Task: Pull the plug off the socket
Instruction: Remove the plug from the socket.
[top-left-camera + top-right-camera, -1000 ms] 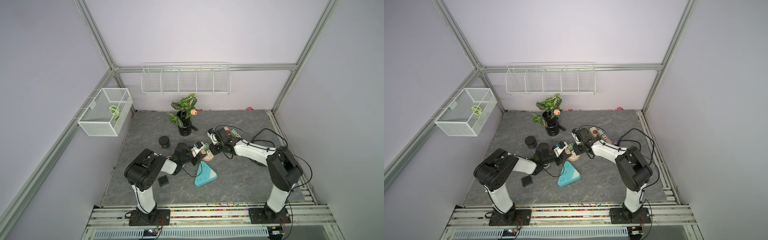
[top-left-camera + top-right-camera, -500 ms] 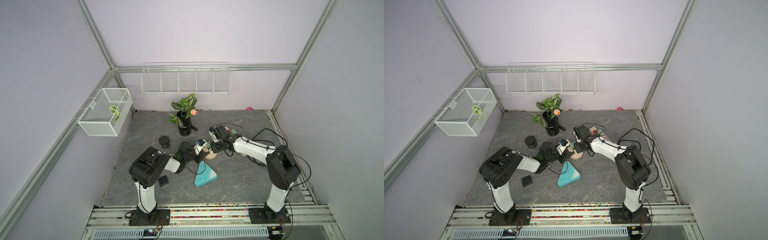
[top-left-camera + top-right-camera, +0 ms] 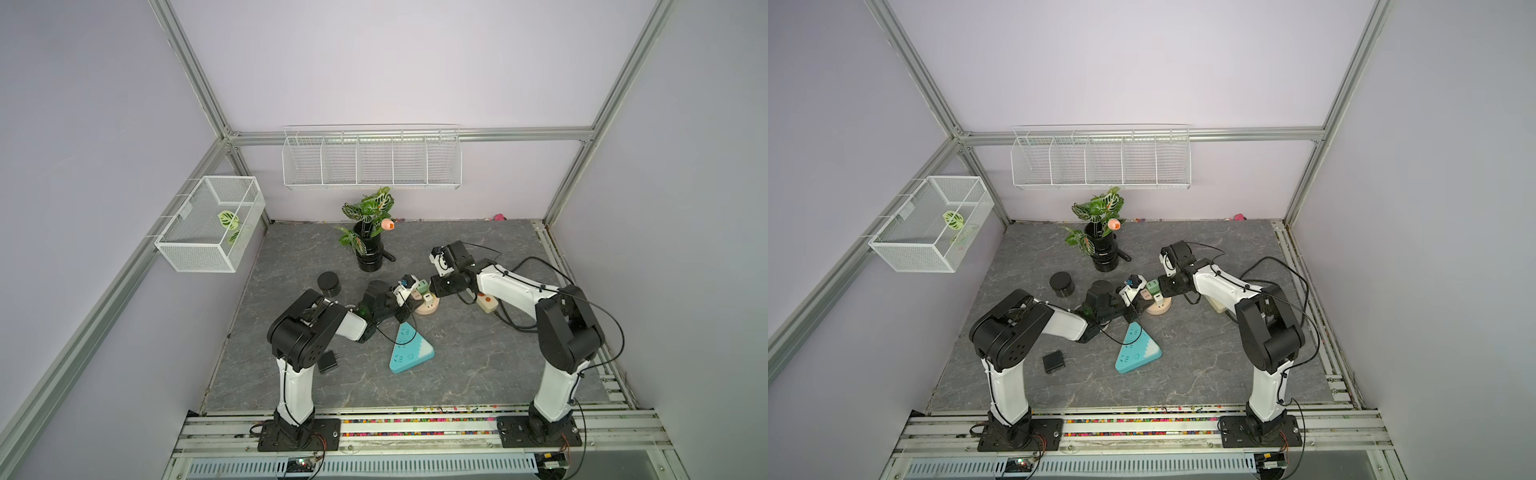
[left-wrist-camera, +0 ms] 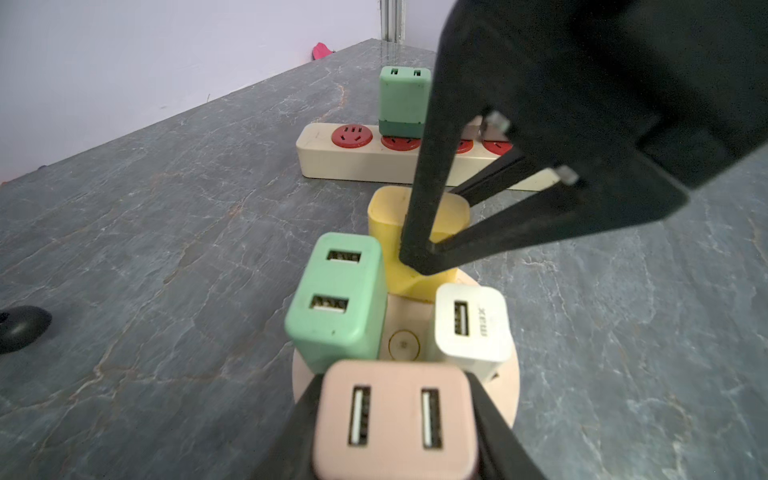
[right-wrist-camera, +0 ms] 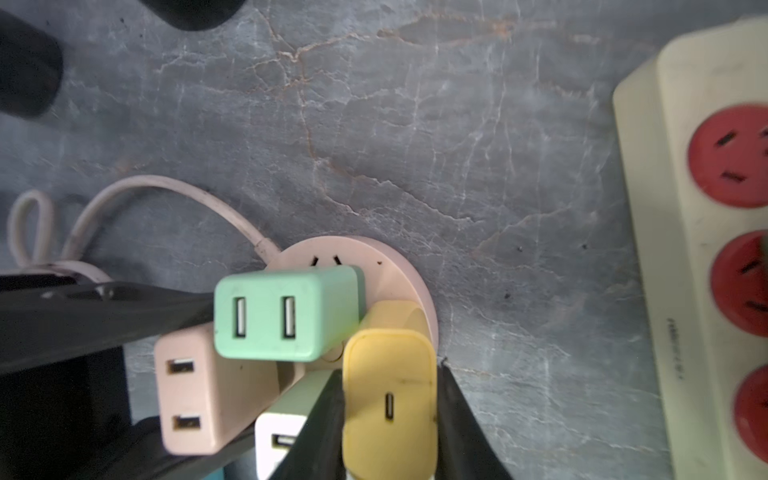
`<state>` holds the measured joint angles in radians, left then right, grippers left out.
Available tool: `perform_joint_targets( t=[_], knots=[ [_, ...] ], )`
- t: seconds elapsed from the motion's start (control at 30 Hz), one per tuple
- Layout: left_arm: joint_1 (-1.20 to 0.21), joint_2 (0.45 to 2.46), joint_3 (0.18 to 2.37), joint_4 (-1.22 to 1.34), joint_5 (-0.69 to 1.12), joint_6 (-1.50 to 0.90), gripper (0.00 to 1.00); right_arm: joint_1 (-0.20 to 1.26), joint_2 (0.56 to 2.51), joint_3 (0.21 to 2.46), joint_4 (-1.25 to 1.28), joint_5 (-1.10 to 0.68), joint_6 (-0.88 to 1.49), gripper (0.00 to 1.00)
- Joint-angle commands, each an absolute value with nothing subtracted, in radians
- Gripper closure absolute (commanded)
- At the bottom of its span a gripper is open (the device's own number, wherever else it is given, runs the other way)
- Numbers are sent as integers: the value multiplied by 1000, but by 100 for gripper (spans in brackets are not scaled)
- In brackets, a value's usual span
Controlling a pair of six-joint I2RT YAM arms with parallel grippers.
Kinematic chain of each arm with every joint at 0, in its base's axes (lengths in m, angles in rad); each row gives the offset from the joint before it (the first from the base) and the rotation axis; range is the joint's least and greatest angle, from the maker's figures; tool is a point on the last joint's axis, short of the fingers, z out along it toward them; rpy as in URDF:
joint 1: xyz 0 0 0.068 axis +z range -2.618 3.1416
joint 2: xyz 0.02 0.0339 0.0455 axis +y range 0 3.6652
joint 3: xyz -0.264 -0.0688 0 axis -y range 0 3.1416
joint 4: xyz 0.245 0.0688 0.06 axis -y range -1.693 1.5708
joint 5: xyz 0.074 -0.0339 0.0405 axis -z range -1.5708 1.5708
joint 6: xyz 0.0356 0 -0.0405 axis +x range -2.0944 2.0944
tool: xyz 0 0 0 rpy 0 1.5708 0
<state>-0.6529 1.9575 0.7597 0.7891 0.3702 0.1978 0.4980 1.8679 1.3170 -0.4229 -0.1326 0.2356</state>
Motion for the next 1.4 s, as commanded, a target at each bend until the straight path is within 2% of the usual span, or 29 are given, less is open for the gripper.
perform_joint_targets(
  t=[0.0,0.23,0.27,0.4,0.53,0.67,0.83,1.0,1.1,1.2,1.27,1.37],
  knots=[
    [-657,2075,720,394,256,193,100,616,1856,1403,-494,-192,250,100],
    [-657,2086,757,336,257,188,100,613,1767,1353,-484,-30,211,100],
    [-657,2088,762,330,256,188,100,611,1763,1358,-484,-42,215,100],
    [-657,2095,769,322,259,186,100,559,1746,1325,-380,-275,297,100],
    [-655,2096,774,321,266,184,100,531,1778,1306,-319,-382,373,100],
    [-655,2102,798,276,265,184,100,584,1786,1310,-393,-211,283,100],
    [-653,2112,823,242,260,170,100,624,1692,1275,-351,-52,135,100],
    [-645,2114,819,252,272,156,100,623,1699,1279,-331,-91,102,100],
    [-639,2115,816,261,285,153,100,603,1713,1268,-302,-134,223,100],
    [-638,2118,822,252,284,155,100,555,1774,1292,-320,-254,339,100],
    [-638,2119,827,241,283,157,100,574,1789,1298,-330,-228,337,100],
    [-638,2117,825,238,284,160,100,578,1759,1278,-359,-91,344,100]
  ],
)
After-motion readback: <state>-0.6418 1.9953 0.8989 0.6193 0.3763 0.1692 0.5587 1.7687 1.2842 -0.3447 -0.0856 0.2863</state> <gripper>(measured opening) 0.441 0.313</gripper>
